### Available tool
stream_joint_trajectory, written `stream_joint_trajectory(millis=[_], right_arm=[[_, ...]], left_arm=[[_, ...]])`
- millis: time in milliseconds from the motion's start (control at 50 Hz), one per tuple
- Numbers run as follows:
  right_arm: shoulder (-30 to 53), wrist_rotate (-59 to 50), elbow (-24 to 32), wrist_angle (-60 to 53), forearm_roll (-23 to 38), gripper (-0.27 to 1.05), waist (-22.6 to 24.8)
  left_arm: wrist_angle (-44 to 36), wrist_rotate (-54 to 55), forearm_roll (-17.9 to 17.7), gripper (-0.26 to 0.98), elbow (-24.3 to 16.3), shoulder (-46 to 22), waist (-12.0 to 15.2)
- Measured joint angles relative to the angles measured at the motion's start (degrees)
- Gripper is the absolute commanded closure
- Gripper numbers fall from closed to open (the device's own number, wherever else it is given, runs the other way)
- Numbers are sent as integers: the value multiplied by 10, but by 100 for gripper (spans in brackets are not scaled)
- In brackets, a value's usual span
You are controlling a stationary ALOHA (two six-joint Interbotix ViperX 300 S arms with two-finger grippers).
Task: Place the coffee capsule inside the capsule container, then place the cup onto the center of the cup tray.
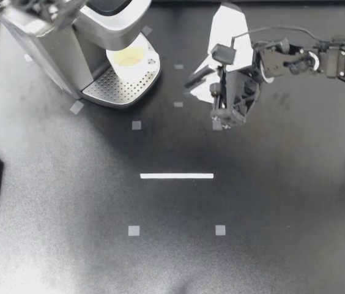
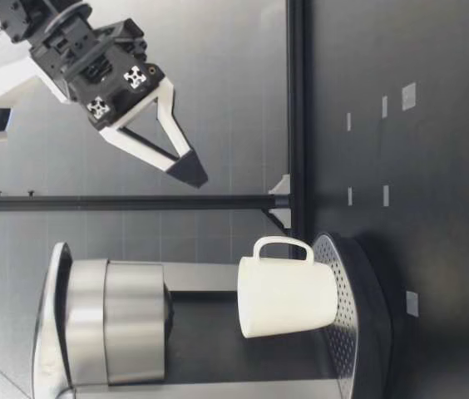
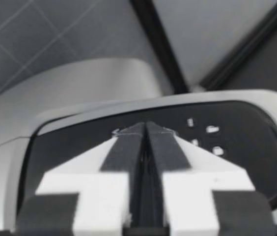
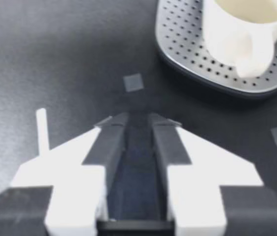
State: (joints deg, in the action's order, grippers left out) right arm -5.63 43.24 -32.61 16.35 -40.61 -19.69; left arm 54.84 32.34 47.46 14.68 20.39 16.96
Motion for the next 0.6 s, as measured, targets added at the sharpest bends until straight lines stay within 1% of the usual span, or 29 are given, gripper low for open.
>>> stream_joint_trajectory(millis=[60, 120, 240, 320, 440, 600], right_arm=[[0, 0, 0, 0, 0, 48, 1], [0, 0, 0, 0, -1, 48, 2], [0, 0, -3, 0, -1, 48, 5], [0, 1, -4, -1, -1, 48, 8], [0, 4, -9, -2, -1, 48, 8], [0, 5, -9, -5, -1, 48, 8]], left_arm=[[13, -25, -18, 62, -19, -13, 2], [22, -51, -47, 62, -36, -25, 9], [21, -103, -113, 62, -50, -34, 40], [17, -120, -142, 62, -52, -36, 56], [11, -126, -157, 62, -53, -37, 69], [9, -126, -168, 62, -53, -48, 71]])
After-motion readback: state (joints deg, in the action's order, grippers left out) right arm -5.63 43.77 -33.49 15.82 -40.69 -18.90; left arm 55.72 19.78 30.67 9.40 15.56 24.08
